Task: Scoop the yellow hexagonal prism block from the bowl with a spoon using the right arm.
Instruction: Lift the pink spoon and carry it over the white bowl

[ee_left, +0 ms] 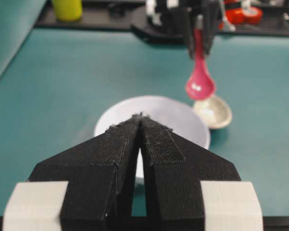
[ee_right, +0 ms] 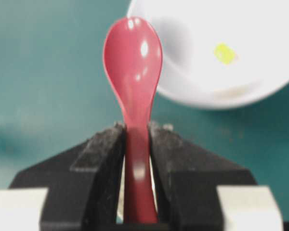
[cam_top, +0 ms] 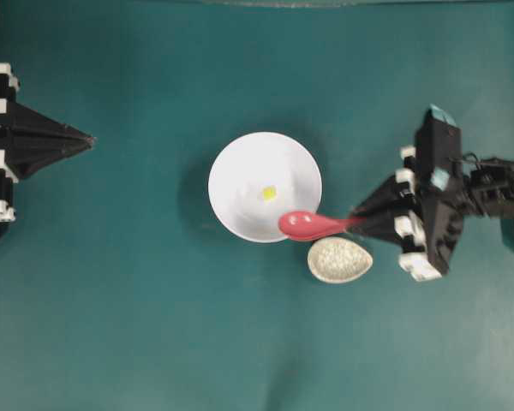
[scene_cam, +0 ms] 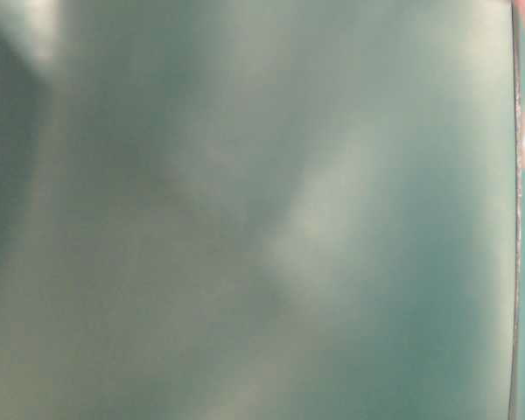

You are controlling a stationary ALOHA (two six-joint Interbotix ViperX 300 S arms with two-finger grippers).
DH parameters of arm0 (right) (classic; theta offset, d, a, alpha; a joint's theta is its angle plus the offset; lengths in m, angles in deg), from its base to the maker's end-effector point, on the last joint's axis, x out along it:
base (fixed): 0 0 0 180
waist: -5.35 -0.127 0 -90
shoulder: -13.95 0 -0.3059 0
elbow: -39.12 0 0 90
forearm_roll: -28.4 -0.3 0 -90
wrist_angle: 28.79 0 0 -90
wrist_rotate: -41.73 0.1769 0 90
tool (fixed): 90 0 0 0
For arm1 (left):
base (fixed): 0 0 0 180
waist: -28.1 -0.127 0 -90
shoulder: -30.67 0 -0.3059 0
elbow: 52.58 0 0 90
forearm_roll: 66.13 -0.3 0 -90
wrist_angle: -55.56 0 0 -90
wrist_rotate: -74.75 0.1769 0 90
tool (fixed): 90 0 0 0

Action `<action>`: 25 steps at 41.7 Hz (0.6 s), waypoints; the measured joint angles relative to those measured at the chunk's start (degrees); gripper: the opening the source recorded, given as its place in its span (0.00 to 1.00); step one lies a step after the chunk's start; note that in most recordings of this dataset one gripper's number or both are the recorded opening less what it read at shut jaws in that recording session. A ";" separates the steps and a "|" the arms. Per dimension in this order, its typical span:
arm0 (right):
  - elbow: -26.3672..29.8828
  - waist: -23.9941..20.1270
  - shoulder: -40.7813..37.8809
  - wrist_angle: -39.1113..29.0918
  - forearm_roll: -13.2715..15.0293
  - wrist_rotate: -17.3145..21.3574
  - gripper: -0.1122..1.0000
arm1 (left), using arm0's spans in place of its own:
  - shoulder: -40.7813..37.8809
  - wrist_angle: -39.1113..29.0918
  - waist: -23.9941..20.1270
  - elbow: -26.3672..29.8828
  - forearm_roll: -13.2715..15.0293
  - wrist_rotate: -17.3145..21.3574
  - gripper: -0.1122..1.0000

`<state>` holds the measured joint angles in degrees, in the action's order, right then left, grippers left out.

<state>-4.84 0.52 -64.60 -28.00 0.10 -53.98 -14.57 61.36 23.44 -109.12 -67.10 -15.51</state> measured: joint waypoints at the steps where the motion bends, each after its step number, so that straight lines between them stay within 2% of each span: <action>1: 0.97 0.70 0.09 -1.49 -0.09 -0.09 0.30 | 0.00 0.00 0.00 0.00 0.09 0.00 0.10; 10: 8.00 5.89 -0.88 -13.18 0.26 -0.18 0.30 | 0.09 0.00 0.00 -0.09 0.09 0.00 0.10; 25: 18.46 13.10 -5.98 -32.17 3.78 0.26 0.30 | 0.09 0.00 -0.09 0.00 0.09 0.00 0.10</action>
<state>13.61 13.62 -70.57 -60.16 3.88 -53.72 -14.48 61.36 23.36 -109.12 -67.01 -15.51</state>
